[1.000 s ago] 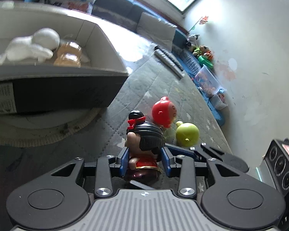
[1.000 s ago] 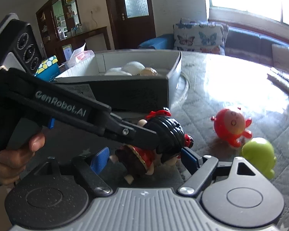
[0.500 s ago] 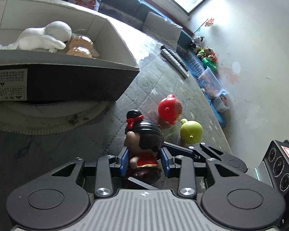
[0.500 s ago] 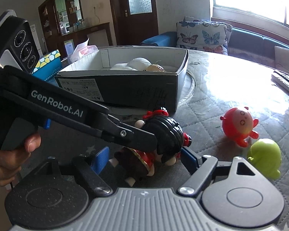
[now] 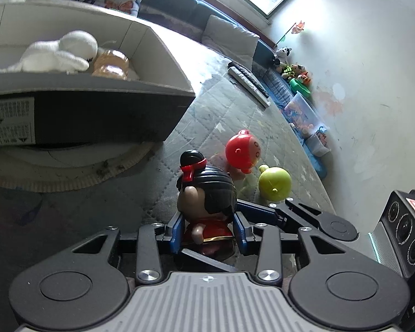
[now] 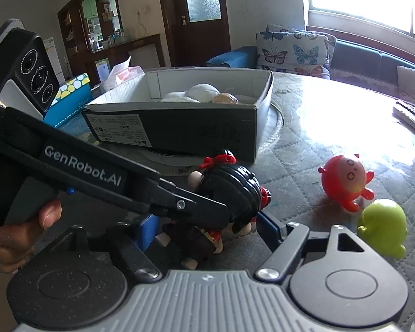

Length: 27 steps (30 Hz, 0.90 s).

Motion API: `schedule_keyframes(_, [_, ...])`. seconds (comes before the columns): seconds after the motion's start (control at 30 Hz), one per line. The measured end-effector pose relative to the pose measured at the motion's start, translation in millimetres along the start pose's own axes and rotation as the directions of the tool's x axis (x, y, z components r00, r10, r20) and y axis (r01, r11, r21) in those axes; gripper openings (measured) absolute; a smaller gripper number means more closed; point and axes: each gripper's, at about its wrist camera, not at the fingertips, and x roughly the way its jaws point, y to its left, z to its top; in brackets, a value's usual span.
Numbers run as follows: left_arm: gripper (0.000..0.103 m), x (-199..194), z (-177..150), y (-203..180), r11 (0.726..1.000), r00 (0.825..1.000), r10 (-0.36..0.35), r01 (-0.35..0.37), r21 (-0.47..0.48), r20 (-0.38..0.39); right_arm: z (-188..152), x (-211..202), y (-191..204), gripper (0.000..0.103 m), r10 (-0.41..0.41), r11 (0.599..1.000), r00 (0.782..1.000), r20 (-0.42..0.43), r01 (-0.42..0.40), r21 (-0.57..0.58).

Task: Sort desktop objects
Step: 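Carry the doll into the white box and open the left gripper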

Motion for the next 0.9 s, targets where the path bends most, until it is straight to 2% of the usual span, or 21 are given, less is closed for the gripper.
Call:
schedule_keyframes(0.2, [0.04, -31.8, 10.7, -10.0, 0.999, 0.997, 0.019, -0.022, 0.036, 0.069, 21.0, -13.3, 16.2, 0.079, 0.01, 0.998, 0.999, 0.051, -0.007, -0.063])
schedule_keyframes(0.43, [0.04, -74.5, 47.6, -2.9, 0.994, 0.98, 0.079, -0.091, 0.063, 0.182, 72.4, -4.9, 38.8, 0.079, 0.051, 0.987, 0.991, 0.127, -0.03, -0.16])
schedule_keyframes(0.63, [0.04, -94.9, 83.8, 33.6, 0.99, 0.963, 0.141, -0.141, -0.015, 0.229, 124.0, 37.3, 56.5, 0.079, 0.122, 0.971, 0.984, 0.134, -0.09, -0.222])
schedule_keyframes(0.9, [0.04, -96.9, 117.6, 89.7, 0.969, 0.951, 0.237, -0.216, -0.123, 0.198, 167.8, 103.6, 66.1, 0.079, 0.225, 0.956, 0.973, 0.056, -0.209, -0.207])
